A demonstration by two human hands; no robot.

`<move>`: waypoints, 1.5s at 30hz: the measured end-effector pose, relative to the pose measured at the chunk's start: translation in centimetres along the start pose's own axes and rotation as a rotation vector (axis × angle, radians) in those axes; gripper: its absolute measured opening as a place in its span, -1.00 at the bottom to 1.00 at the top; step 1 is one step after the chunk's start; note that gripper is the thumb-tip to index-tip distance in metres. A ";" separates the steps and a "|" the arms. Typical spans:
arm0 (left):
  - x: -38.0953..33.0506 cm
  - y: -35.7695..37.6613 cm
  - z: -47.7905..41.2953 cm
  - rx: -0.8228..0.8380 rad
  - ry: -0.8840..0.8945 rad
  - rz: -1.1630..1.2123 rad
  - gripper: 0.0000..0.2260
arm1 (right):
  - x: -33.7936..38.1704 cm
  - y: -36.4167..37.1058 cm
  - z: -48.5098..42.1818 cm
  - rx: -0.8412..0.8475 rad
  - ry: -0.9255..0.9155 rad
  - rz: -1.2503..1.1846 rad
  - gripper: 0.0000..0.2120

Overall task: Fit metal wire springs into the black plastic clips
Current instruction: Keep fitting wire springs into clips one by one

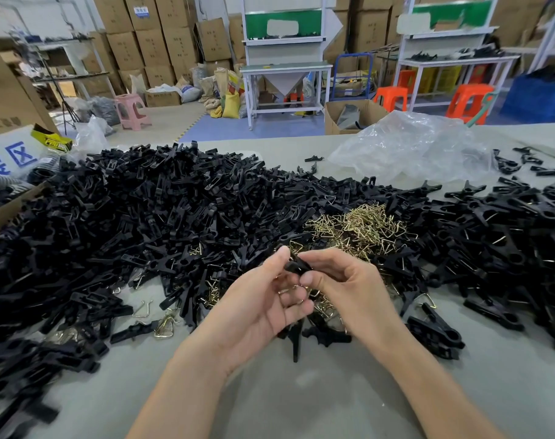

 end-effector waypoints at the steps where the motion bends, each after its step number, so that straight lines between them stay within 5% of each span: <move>1: -0.1 0.0 0.2 0.027 -0.003 -0.022 -0.56 | 0.1 -0.1 0.0 -0.002 0.003 -0.027 -0.76; 7: -0.8 -0.8 1.1 0.142 -0.077 -0.084 -0.67 | 0.3 -0.2 0.0 0.011 0.016 -0.039 -0.75; 13: -0.3 -1.0 0.8 0.242 -0.181 0.251 -0.64 | 0.2 -0.5 0.0 -0.010 0.049 -0.059 -0.80; 18: 0.3 -1.0 0.4 0.292 -0.163 0.364 -0.80 | 0.4 -0.7 -0.2 -0.019 0.057 -0.129 -0.74; 23: 0.6 -0.8 0.4 0.268 -0.128 0.365 -0.82 | 0.2 -0.7 -0.5 -0.056 0.050 -0.285 -0.75; 27: 0.7 -0.5 0.5 0.181 -0.133 0.330 -0.68 | -0.1 -0.7 -0.5 -0.072 0.044 -0.296 -0.75; 37: 1.1 0.3 0.6 0.080 -0.121 0.290 -0.76 | 0.1 -0.9 -0.4 -0.078 0.037 -0.254 -0.72; 45: 0.6 -0.3 0.2 0.152 -0.124 0.412 -0.78 | 0.8 -0.6 -0.3 -0.019 0.057 -0.189 -0.68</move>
Point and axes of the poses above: each hand's wrist, its own z-axis away from the middle knuckle, its own y-axis out of the palm, x = y × z, the point moved 1 cm from there along -z, towards the middle knuckle, and after that the axes turned 7 degrees about -y, right-handed, at the moved point
